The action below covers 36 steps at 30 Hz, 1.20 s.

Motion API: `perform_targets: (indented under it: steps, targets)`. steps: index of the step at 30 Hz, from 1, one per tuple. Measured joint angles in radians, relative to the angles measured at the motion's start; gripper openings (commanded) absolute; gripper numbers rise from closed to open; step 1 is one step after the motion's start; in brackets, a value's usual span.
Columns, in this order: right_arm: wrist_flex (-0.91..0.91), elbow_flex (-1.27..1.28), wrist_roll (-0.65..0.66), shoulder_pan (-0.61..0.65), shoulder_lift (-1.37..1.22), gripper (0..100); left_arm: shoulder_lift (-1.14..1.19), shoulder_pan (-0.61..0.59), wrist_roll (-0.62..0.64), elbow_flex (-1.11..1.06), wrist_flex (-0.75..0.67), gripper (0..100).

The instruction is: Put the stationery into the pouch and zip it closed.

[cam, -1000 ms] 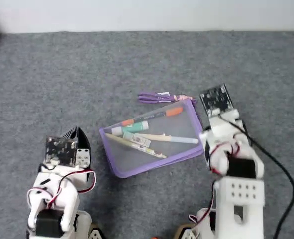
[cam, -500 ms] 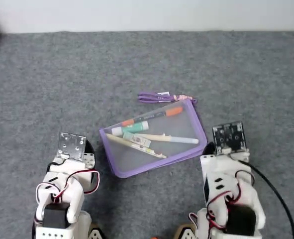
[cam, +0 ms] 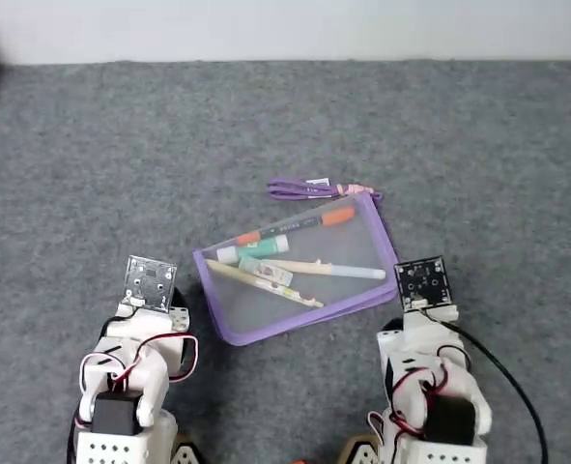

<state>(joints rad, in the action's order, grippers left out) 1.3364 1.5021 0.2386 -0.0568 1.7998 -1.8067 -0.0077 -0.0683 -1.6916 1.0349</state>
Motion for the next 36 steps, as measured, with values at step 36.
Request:
perform_targets:
  steps: [36]
  targets:
    - [-0.014, 0.164, -0.269, 0.000, -0.005, 0.9, 0.000, 0.000, 0.000, 0.000, 0.219, 1]
